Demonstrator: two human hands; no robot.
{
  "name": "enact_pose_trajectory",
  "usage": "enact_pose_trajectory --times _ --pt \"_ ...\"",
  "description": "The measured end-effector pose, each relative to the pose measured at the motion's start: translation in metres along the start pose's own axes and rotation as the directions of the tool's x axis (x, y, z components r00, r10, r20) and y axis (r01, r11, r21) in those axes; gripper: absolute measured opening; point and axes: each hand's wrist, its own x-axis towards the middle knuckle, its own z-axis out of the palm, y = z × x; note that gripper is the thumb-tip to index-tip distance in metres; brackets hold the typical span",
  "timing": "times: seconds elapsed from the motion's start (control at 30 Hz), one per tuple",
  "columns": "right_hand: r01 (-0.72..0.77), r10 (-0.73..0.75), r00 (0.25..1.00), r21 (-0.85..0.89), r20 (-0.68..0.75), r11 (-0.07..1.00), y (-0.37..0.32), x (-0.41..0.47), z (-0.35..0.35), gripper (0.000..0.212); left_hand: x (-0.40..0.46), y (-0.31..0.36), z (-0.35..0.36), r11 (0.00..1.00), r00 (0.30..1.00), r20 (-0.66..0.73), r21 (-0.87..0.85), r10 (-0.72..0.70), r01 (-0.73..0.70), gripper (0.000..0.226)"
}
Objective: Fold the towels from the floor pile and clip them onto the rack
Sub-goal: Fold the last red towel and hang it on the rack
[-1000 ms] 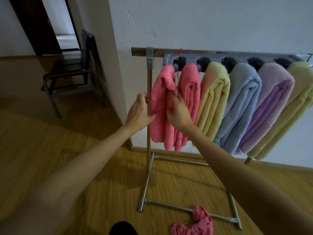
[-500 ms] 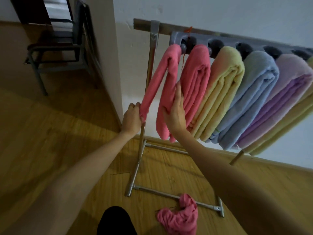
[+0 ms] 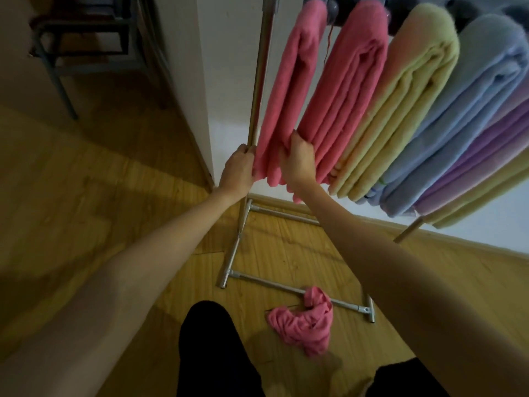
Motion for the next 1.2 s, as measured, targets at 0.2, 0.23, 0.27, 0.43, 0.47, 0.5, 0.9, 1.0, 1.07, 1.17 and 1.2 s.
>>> enact_pose_trajectory --times 0.2,0.23,0.27,0.43,0.47,0.5,0.9,1.0,1.07,1.17,1.2 --pt "0.111 -0.109 0.993 -0.021 0.052 0.994 0.03 -0.031 0.007 0.013 -0.041 -0.019 0.025 0.995 0.965 0.249 0.067 -0.083 0.068 0.04" --pt "0.137 -0.133 0.988 -0.043 0.082 0.99 0.041 -0.043 0.007 0.018 -0.051 -0.021 0.03 0.993 0.951 0.287 0.077 -0.112 0.094 0.044" --pt "0.149 -0.14 0.982 -0.07 0.124 0.986 0.052 -0.056 0.006 0.026 -0.062 -0.021 0.034 0.99 0.938 0.317 0.078 -0.138 0.119 0.047" --pt "0.11 -0.005 0.919 -0.244 0.395 0.963 0.132 -0.121 0.003 0.051 -0.114 -0.022 0.073 0.965 0.839 0.478 0.103 -0.261 0.242 0.049" --pt "0.072 0.065 0.89 -0.282 0.451 0.957 0.149 -0.135 0.002 0.054 -0.123 -0.02 0.083 0.96 0.807 0.52 0.118 -0.278 0.255 0.051" --pt "0.036 0.136 0.854 -0.317 0.502 0.948 0.168 -0.149 0.002 0.057 -0.131 -0.018 0.095 0.956 0.771 0.566 0.136 -0.292 0.262 0.053" --pt "-0.206 0.578 0.496 -0.559 0.649 0.803 0.34 -0.302 0.027 0.073 -0.237 -0.013 0.248 0.943 0.499 0.801 0.255 -0.33 0.215 0.055" --pt "-0.232 0.617 0.438 -0.58 0.654 0.781 0.374 -0.318 0.042 0.071 -0.256 -0.017 0.289 0.943 0.439 0.835 0.274 -0.332 0.191 0.052" --pt "-0.235 0.629 0.424 -0.592 0.652 0.771 0.396 -0.323 0.053 0.07 -0.266 -0.022 0.317 0.95 0.416 0.855 0.26 -0.31 0.173 0.048" --pt "-0.252 0.645 0.412 -0.599 0.644 0.76 0.427 -0.325 0.069 0.067 -0.277 -0.032 0.358 0.958 0.389 0.876 0.245 -0.284 0.147 0.045" --pt "-0.263 0.651 0.403 -0.6 0.643 0.756 0.439 -0.328 0.075 0.066 -0.282 -0.036 0.373 0.96 0.378 0.883 0.241 -0.279 0.144 0.045"
